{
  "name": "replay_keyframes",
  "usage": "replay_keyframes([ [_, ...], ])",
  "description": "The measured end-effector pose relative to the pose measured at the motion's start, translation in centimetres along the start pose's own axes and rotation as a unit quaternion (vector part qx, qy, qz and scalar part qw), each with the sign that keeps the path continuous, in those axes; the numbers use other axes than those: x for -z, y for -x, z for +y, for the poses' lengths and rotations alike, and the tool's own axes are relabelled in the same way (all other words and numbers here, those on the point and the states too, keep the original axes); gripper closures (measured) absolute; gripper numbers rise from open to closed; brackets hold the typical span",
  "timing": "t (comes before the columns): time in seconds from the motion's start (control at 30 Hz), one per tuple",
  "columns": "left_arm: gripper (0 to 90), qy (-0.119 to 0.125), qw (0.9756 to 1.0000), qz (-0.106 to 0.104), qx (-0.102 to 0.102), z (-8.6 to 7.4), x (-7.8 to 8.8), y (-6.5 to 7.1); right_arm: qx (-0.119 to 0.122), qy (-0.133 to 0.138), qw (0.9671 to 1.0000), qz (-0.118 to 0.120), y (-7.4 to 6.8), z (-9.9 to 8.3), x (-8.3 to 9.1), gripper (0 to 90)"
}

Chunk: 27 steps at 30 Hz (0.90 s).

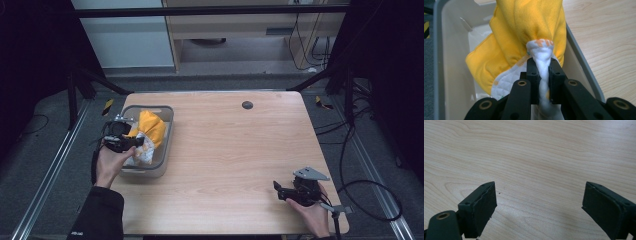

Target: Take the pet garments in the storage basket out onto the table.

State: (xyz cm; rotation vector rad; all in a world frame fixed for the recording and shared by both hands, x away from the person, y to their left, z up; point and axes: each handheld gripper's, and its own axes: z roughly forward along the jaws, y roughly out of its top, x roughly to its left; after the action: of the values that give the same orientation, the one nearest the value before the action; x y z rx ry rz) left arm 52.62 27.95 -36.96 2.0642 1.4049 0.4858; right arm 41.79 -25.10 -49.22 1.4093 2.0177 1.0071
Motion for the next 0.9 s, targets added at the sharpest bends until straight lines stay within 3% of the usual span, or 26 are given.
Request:
replay_keyframes([
  [0.4,81.8,0.018,0.9997,-0.001,-0.019,0.7,3.2,0.4,0.004,0.005,1.0,-0.001,0.0,0.0,0.1,11.9],
  [0.9,81.8,0.018,0.998,-0.029,-0.054,0.6,4.8,2.3,0.007,0.007,1.0,-0.002,0.0,0.0,0.1,11.8],
])
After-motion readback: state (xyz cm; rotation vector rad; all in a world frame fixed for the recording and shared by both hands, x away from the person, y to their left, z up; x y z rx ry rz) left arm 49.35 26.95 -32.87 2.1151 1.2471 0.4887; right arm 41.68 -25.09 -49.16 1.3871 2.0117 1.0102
